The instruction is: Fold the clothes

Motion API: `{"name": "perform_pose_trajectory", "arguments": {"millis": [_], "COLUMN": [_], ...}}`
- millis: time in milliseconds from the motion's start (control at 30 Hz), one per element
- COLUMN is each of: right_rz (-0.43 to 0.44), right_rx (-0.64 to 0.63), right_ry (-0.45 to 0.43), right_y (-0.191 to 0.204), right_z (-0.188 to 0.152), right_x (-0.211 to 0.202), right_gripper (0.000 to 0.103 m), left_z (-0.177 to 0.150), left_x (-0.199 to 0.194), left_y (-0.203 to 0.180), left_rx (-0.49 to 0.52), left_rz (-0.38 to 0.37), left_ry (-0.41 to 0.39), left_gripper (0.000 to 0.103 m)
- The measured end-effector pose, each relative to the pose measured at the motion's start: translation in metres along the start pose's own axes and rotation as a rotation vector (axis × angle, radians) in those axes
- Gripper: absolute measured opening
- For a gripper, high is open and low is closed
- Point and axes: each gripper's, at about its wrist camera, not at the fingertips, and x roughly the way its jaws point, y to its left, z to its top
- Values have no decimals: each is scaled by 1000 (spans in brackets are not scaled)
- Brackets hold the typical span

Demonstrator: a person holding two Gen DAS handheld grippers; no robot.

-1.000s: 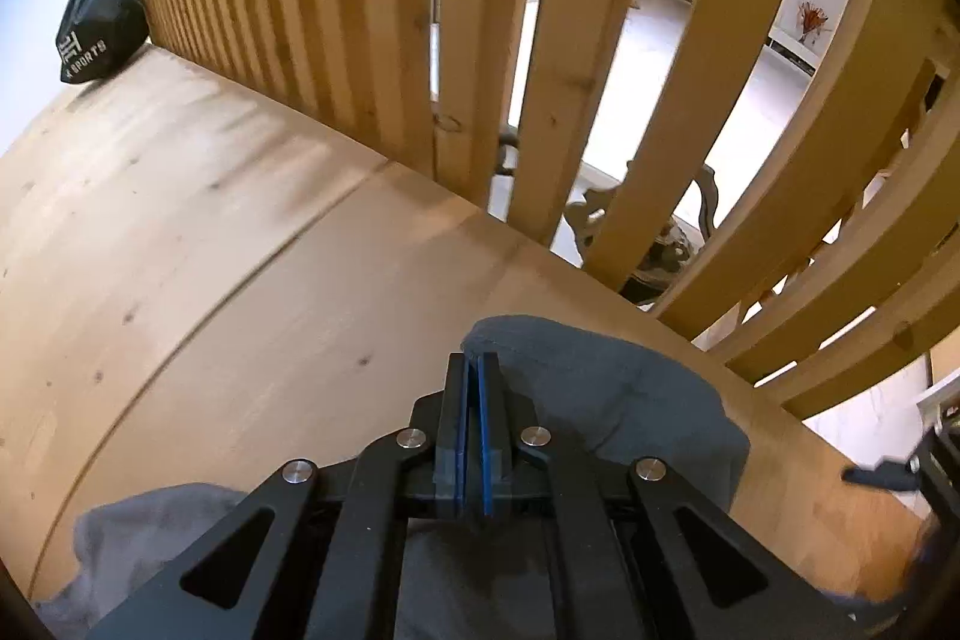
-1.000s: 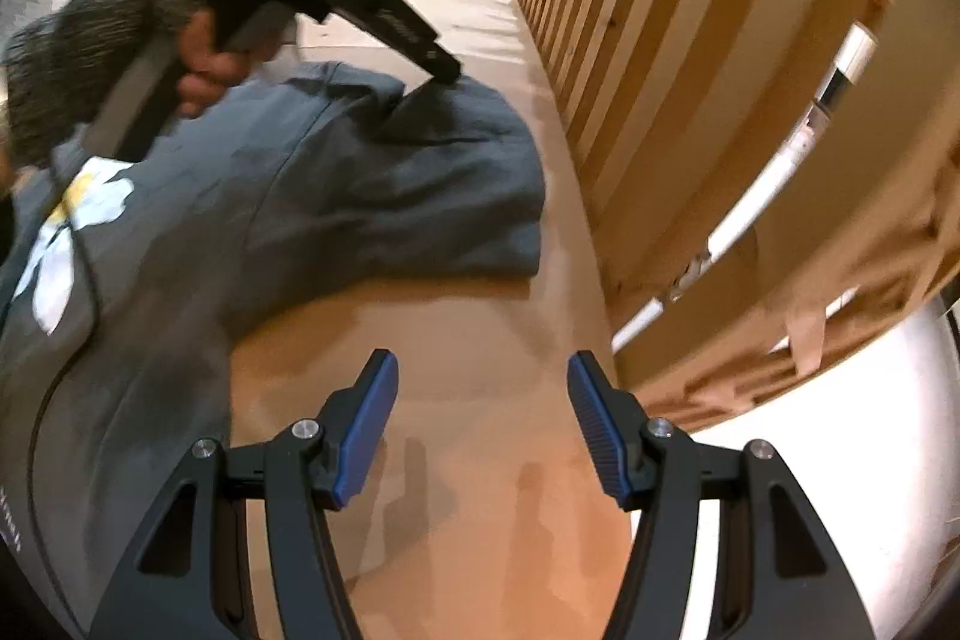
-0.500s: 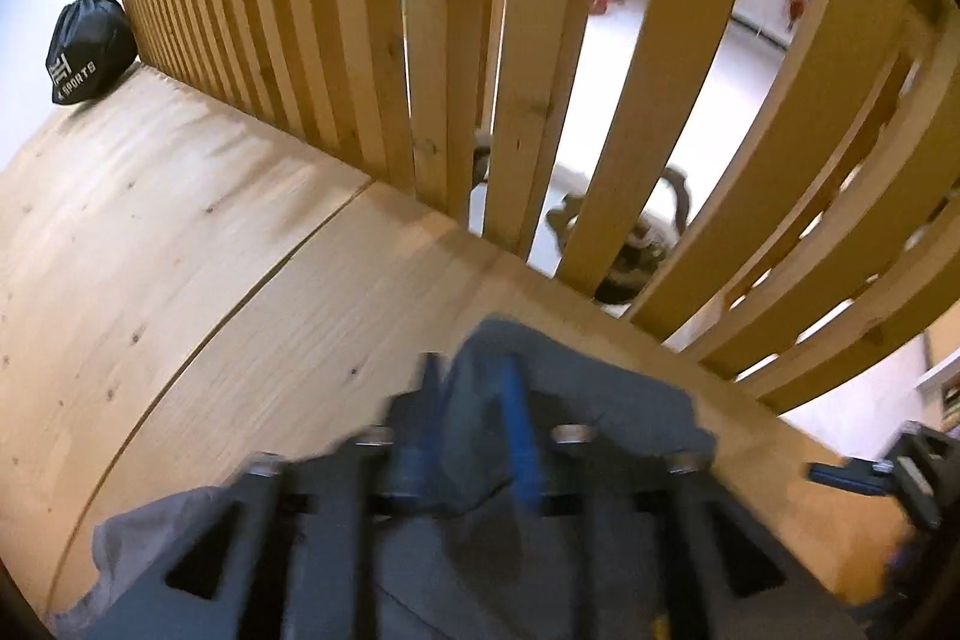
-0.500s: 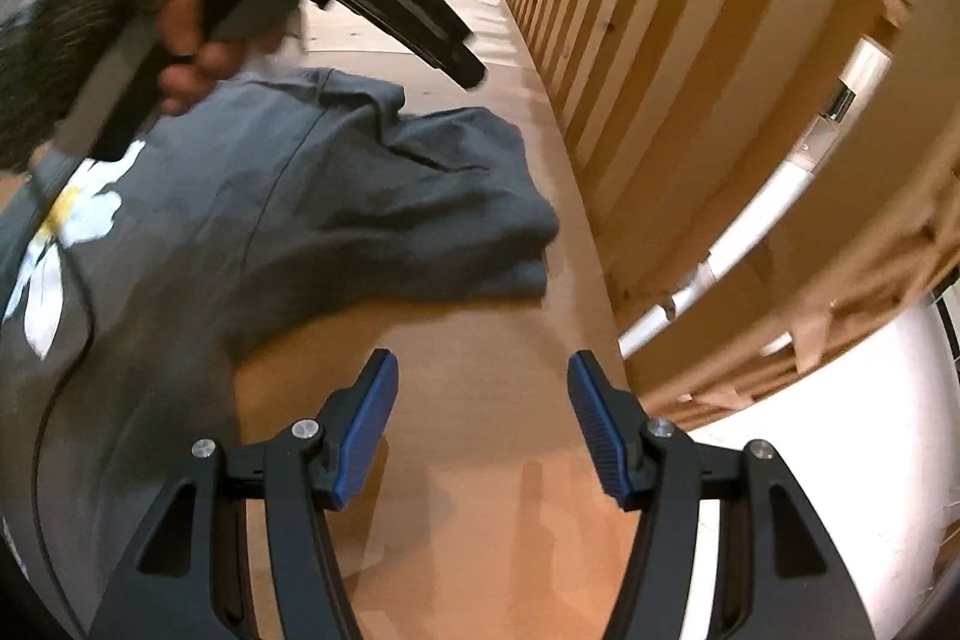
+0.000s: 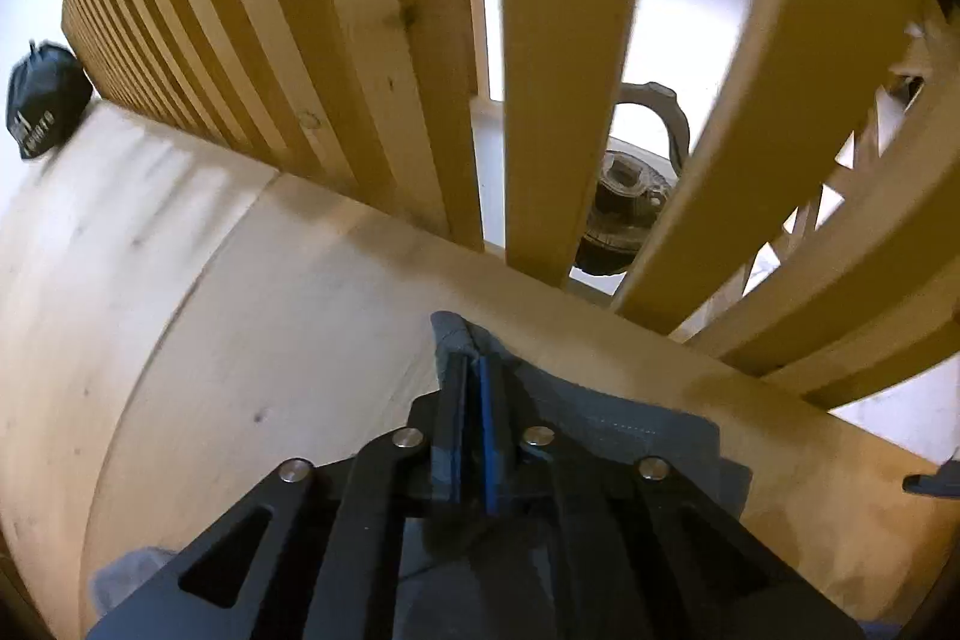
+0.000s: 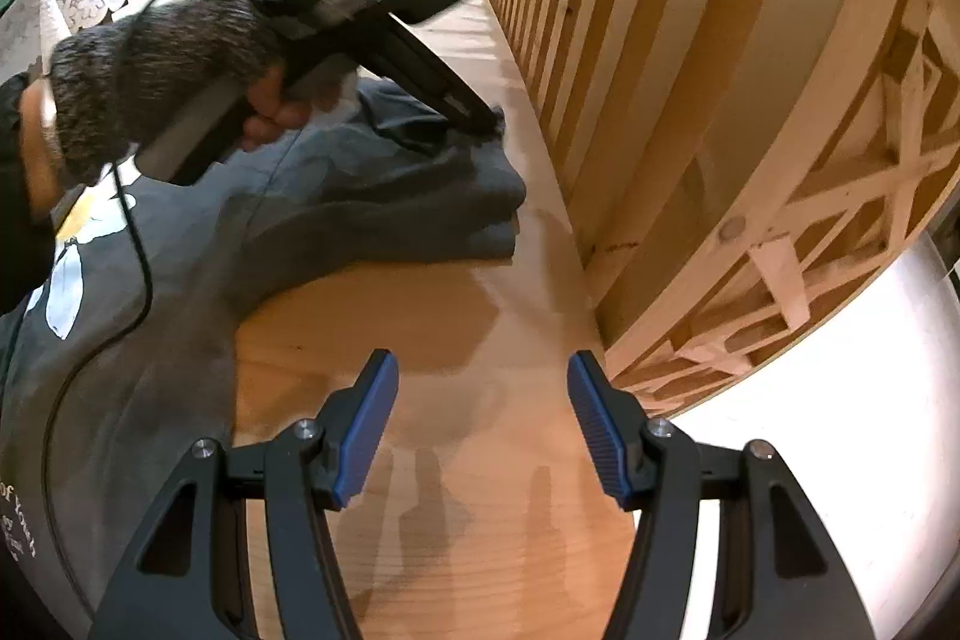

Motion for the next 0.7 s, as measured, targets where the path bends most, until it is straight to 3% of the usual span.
{"name": "perform_pose_trajectory", "arguments": {"millis": [67, 333, 367, 433, 533, 600, 700], "right_rz": [24, 120, 131, 153, 191, 206, 206], "right_rx": [14, 70, 77, 89, 92, 104, 134], "right_ry": [0, 2, 2, -5, -12, -13, -15], "right_y": [-1, -4, -4, 1, 9, 12, 15], "right_z": [3, 16, 18, 24, 36, 45, 59], "right_x": [-1, -5, -5, -7, 6, 15, 25], "right_gripper": [58, 58, 58, 58, 58, 58, 58], "left_z": [-2, -36, -43, -54, -92, -109, -113], "left_x": [-5, -100, -108, -107, -131, -132, -133], "left_y": [-5, 36, 45, 99, 120, 130, 140], "left_rx": [9, -73, -83, -117, -134, -151, -179], "left_rz": [-21, -121, -125, -158, -178, -161, -141], "left_ry": [-22, -204, -221, -258, -289, -266, -226], "left_gripper": [3, 3, 3, 3, 3, 3, 3]}}
